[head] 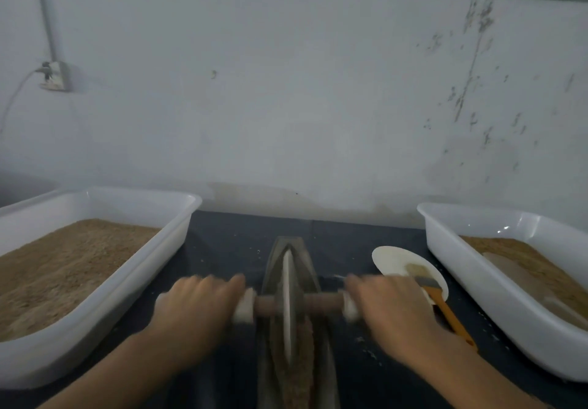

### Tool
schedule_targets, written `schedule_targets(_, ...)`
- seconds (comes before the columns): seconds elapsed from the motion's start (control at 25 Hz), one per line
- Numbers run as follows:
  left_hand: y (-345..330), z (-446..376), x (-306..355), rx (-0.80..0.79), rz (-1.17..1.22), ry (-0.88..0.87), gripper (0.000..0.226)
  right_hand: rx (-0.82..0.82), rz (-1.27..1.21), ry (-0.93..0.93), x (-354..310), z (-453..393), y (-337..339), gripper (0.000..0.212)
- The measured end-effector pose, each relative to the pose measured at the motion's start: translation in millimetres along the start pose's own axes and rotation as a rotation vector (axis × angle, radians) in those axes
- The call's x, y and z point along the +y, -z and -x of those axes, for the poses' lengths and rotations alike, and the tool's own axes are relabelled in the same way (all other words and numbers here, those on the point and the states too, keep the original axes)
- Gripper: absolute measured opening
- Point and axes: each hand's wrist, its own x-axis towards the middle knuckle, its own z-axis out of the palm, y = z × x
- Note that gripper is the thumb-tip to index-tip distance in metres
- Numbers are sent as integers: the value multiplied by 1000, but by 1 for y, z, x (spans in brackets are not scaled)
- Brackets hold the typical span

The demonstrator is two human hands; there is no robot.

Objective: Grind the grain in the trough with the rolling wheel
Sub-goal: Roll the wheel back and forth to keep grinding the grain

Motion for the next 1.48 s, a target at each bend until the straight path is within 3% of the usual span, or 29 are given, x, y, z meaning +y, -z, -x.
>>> schedule_targets(0.2, 22, 36, 6, -349, 76, 74, 29, -329, -129, 40, 7, 34, 17, 22)
schedule_targets(0.24, 22, 37, 10, -311, 46, 48, 31, -306, -129, 15, 5, 31, 12, 18)
schedule_targets(0.4, 14, -16, 6, 91, -192, -21, 36, -55, -93, -119, 7, -18, -13, 17)
schedule_targets(0.56, 24, -73, 2, 145, -242, 44, 23, 76, -51, -191, 10, -57, -16, 12)
schedule_targets(0.68, 17, -26, 9, 124, -176, -1, 34, 25, -66, -101, 7, -13, -15, 22)
schedule_targets(0.8, 27, 49, 20, 232, -98, -179, 60, 128, -25, 48, 2, 46, 3, 57)
schedule_targets(0.88, 39, 71, 22, 333, -62, -249, 67, 104, 64, 43, 4, 59, 18, 55)
schedule_targets(0.96, 43, 67, 26, 222, -112, -194, 63, -5, 53, 3, 2, 56, 5, 41)
schedule_targets(1.04, 33, 35, 25, 136, -179, -92, 47, 48, 43, -65, -1, 33, -7, 45)
schedule_targets(1.16, 7, -28, 5, 109, -148, 69, 23, 123, 129, -94, 2, -30, -12, 28)
schedule_targets(1.32, 7, -54, 0, 127, -103, 101, 23, 101, 111, -107, 9, -63, 1, 22)
schedule_targets(1.48, 22, 19, 15, 107, -127, -71, 46, -55, -43, -4, -1, 28, 1, 30)
